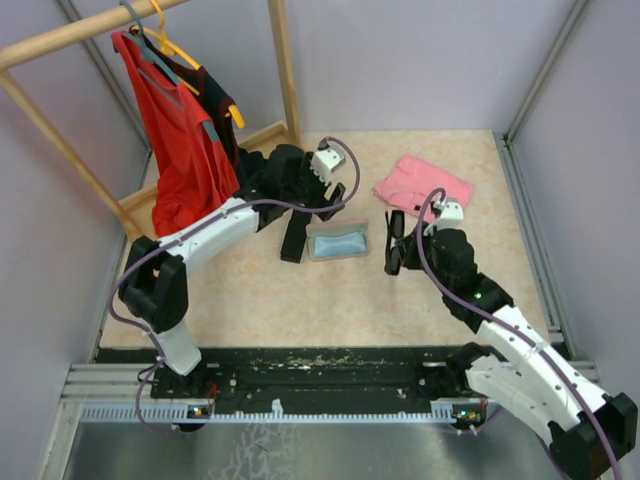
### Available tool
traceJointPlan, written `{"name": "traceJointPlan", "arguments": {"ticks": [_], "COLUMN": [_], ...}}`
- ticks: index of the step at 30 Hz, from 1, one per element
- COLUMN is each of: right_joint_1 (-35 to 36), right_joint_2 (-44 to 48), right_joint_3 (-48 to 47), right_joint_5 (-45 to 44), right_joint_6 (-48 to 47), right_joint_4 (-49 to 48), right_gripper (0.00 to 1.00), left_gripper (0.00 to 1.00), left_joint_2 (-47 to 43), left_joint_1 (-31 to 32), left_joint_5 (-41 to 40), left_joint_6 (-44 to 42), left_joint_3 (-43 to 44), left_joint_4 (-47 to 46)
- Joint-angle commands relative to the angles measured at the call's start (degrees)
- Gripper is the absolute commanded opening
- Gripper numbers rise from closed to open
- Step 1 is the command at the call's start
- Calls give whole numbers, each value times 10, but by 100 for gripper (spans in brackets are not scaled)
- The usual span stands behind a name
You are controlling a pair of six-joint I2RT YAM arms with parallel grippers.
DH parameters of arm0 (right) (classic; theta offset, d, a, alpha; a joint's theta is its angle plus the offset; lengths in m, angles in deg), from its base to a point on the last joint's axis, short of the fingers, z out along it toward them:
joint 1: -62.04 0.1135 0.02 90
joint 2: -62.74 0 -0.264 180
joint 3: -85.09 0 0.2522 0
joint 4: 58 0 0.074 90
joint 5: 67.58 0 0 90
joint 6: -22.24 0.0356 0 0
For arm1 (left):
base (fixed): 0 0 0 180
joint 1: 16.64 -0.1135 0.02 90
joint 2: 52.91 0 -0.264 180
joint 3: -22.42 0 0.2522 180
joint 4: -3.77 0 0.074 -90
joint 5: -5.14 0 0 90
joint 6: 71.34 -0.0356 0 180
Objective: Organize the sunglasses
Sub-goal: Adjust the sunglasses case at the center of the board.
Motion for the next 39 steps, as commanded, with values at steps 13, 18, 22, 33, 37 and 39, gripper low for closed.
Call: {"name": "traceJointPlan", "arguments": {"ticks": [13, 18, 22, 33, 37, 39], "right_joint_1": [-4, -4, -4, -4, -4, -4], "right_joint_2": [73, 68, 68, 73, 78, 80], "right_joint_3": [23, 24, 27, 29, 33, 35], "right_joint_5": [38, 39, 43, 50, 50, 50], "right_joint_6": [15, 11, 11, 14, 15, 15], "right_joint_4": [41, 44, 41, 39, 39, 40], "right_gripper": [0, 0, 0, 0, 0, 0], "left_gripper": [98, 91, 79, 55, 51, 49], "left_joint_2": [156, 171, 182, 192, 182, 177], "left_joint_1": [-25, -25, -26, -33, -33, -33], "left_joint_5": [173, 172, 158, 155, 168, 172], "left_joint_6": [-149, -155, -154, -132, -118, -114], "left_joint_3": [148, 144, 144, 156, 145, 138], "left_joint_4": [171, 185, 191, 185, 172, 165]}}
